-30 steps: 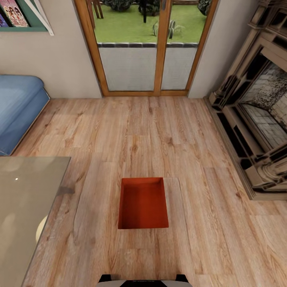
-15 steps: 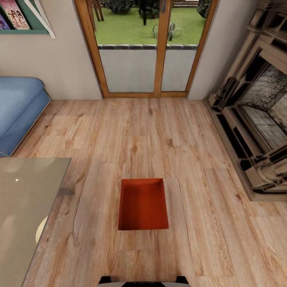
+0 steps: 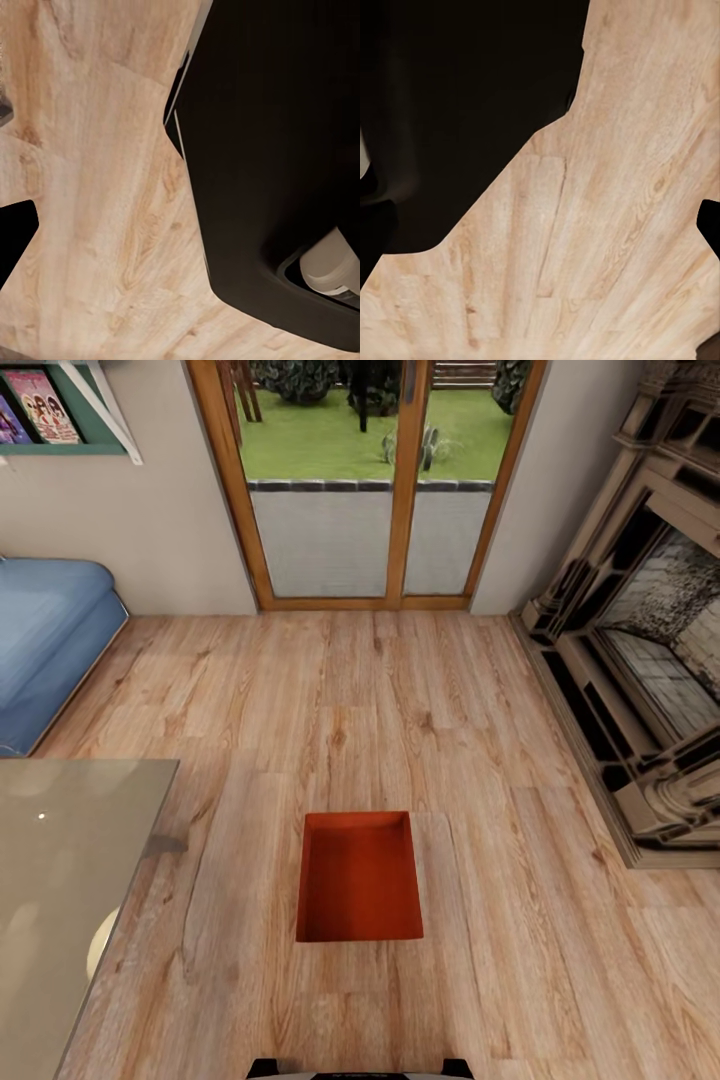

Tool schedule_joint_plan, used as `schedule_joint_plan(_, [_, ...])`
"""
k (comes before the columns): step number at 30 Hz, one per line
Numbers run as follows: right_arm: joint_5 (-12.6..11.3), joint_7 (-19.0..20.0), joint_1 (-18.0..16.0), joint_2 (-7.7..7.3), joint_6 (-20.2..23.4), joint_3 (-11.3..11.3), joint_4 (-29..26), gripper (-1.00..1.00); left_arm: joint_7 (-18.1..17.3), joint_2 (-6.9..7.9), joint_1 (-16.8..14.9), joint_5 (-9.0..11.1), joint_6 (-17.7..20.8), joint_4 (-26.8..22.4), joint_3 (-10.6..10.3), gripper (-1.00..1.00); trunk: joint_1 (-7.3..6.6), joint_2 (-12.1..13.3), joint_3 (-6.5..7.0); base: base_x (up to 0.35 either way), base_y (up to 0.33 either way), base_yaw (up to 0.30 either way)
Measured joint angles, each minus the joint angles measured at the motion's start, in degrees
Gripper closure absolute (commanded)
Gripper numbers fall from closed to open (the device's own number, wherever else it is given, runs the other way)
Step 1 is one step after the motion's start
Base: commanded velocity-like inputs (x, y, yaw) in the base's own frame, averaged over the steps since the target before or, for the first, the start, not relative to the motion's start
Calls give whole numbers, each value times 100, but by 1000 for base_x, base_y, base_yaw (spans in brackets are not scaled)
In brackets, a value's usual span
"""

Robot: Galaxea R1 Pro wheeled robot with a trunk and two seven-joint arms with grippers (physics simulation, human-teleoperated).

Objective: Move the two storage containers from the living room to the garage. In the garage, place one container on the floor and stack the other container on top of it (either order is fine).

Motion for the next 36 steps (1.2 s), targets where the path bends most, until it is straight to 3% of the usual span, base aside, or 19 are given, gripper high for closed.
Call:
schedule_joint_plan(7, [-8,0,0,-14,-2,-8,0,-100,41,0,1,11,1,2,8,-100,0,0,0,0,0,0])
schedule_joint_plan(36, [83,58,0,-27,5,47,0,-100,48,26,-1,-6,-2,9,16,-100,637,-1163,-520,0,0,0])
